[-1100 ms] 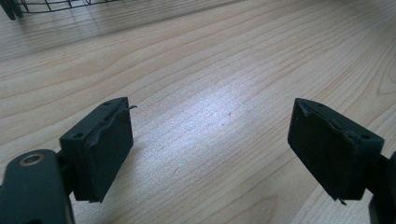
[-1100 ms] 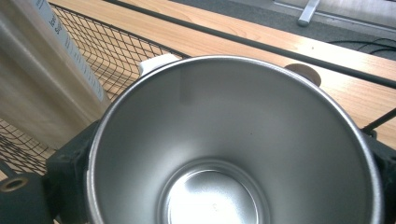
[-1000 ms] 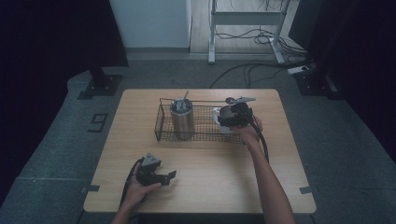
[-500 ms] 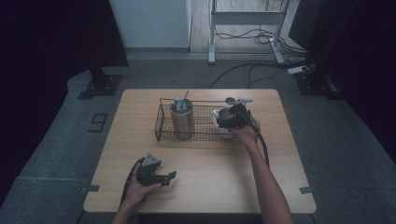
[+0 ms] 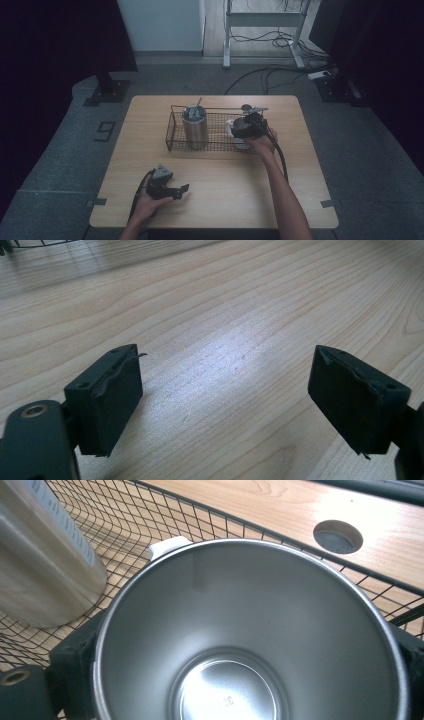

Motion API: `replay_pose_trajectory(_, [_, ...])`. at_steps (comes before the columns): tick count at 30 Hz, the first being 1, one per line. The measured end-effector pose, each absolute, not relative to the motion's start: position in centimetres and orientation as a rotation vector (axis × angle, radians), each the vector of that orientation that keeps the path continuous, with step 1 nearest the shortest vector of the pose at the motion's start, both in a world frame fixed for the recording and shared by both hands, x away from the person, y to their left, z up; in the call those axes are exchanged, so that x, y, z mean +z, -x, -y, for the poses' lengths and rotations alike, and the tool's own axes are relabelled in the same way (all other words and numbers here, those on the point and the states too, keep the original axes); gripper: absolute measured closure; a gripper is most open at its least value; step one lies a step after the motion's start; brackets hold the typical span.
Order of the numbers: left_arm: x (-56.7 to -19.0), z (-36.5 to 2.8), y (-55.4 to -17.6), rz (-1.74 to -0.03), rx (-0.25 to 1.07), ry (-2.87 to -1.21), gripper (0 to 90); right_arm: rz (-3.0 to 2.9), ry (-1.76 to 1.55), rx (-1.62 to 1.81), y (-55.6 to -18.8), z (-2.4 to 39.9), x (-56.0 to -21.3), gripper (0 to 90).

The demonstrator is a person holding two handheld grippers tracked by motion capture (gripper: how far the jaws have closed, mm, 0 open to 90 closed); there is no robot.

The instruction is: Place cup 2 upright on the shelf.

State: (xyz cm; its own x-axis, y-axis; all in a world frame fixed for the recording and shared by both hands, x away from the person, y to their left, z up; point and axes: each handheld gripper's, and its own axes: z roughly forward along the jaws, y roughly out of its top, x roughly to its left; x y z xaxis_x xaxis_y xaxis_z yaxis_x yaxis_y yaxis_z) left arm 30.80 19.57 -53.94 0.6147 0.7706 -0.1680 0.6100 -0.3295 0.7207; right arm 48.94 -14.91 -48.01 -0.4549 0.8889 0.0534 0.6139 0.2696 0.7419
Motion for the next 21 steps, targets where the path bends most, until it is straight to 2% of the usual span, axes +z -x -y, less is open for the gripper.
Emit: replay_pose_trajectory(21, [-54.07,-19.4,-30.78,-1.076,0.246,-2.076,14.5,-2.246,-1.379,0.889,-48.91,14.79,-48.05,5.6])
